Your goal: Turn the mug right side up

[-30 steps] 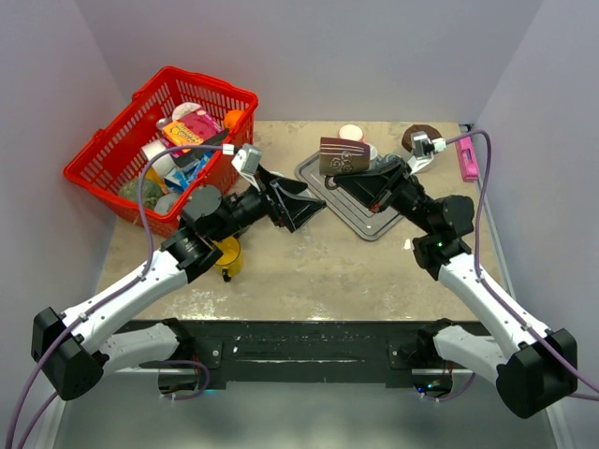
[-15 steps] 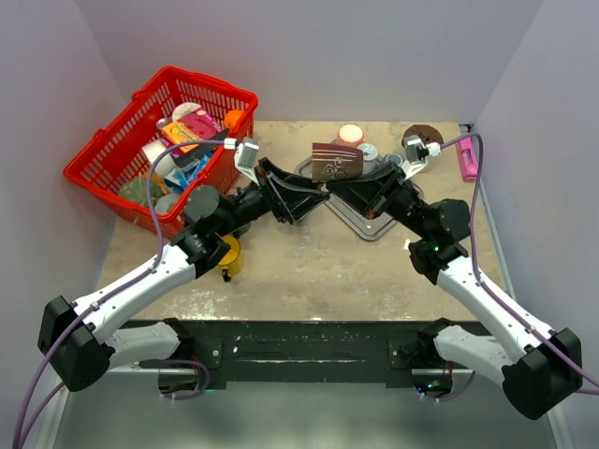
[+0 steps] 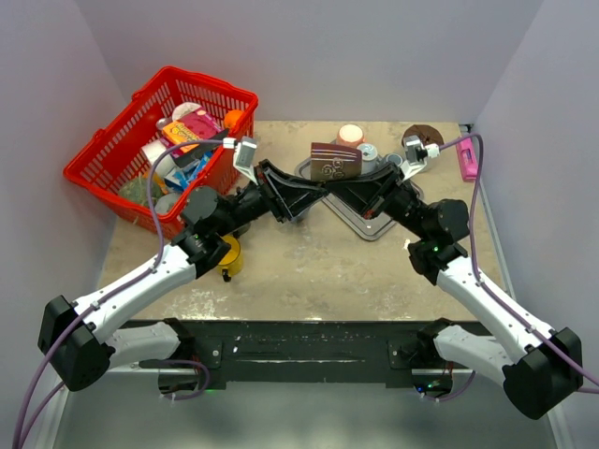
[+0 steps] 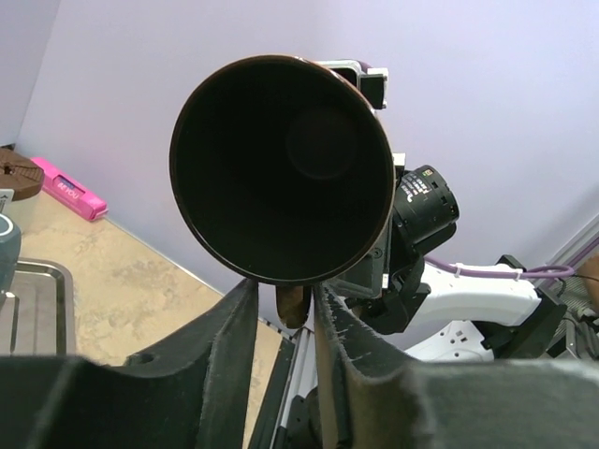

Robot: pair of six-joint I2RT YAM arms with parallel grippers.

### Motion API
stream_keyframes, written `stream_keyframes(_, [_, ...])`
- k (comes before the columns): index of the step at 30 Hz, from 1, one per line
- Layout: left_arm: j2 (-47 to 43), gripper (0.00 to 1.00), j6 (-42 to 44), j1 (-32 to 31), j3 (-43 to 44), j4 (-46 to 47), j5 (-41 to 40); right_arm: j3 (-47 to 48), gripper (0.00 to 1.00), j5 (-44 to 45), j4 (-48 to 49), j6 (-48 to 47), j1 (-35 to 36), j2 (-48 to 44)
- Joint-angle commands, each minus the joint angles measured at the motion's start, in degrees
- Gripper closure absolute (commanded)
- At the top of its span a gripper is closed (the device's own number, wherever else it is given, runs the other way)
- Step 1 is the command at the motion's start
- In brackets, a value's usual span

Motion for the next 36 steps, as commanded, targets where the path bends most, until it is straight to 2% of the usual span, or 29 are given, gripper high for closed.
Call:
stream_keyframes(1, [0.25, 0.76, -1.31, 0.10, 1.39, 4.28, -0.53, 1.52, 1.00, 0.94, 0.33, -2.85, 0.84, -1.24])
stream_keyframes(2, [0.34, 0.79, -1.40, 0.10, 1.47, 4.29, -0.70, 1.52, 1.00, 1.03, 0.06, -2.94, 0.93, -1.33])
stream_keyframes(3, [0.42, 0.89, -1.31, 0.10, 1.47, 4.20, -0.79, 1.52, 1.00, 0.94, -0.55, -3.20, 0.93, -1.33])
stream_keyframes(5, [0.51, 0.99, -1.31, 0.01, 1.47, 4.11, -1.32, 1.52, 1.00, 0.85, -1.43, -3.91, 1.02, -1.42])
stream_keyframes(13, [-1.42, 1.00, -0.52, 0.10, -0.55, 3.58, -5.88, 1.34, 0.98, 2.34, -7.67, -7.51, 1.02, -2.30])
stream_keyframes(15, [-1.68, 1.00, -0.26, 0.10, -0.55, 2.45, -6.85, 1.34, 0.86, 2.79, -8.64, -7.86, 1.02, -2.12])
stream_keyframes(17, [-1.77, 1.00, 0.18, 0.10, -0.55, 1.65, -8.08, 1.34, 0.77, 2.17, -8.47, -8.48, 1.11, -1.77])
stream_keyframes(18, [-1.86, 1.00, 0.18, 0.10, -0.55, 0.34, -8.52, 1.34, 0.60, 2.35, -9.51, -8.65, 1.11, -1.60])
stream_keyframes(20, [-1.95, 1.00, 0.88, 0.10, -0.11, -1.33, -10.01, 2.22, 0.44, 0.95, -10.83, -10.31, 1.11, -0.72])
stream_keyframes(22, [-1.86, 1.00, 1.41, 0.10, 2.16, -8.34, -12.99, 2.74, 0.30, -0.02, -13.03, -12.42, 1.11, 0.16])
stream_keyframes(24, [-1.34, 1.00, 3.25, 0.10, 4.36, -17.36, -14.93, 2.66, 0.23, 0.67, -16.61, -14.27, 1.11, 0.95])
stream_keyframes(25, [-1.16, 1.00, 5.00, 0.10, 5.85, -19.95, -16.68, 2.66, 0.14, 1.11, -18.29, -15.93, 1.02, 1.21])
stream_keyframes(31, [-2.47, 1.00, 11.77, 0.10, 6.75, -34.20, -22.58, 1.87, 0.05, 8.48, -32.53, -23.23, 1.02, 0.69])
stream_keyframes(35, [-4.49, 1.00, 15.21, 0.10, 5.08, -41.67, -25.05, 1.43, 0.01, 16.74, -40.70, -23.51, 1.02, -1.77])
stream_keyframes(36, [-4.50, 1.00, 15.47, 0.10, 4.90, -46.29, -25.57, 1.69, 0.01, 18.15, -44.03, -23.59, 1.02, -2.21])
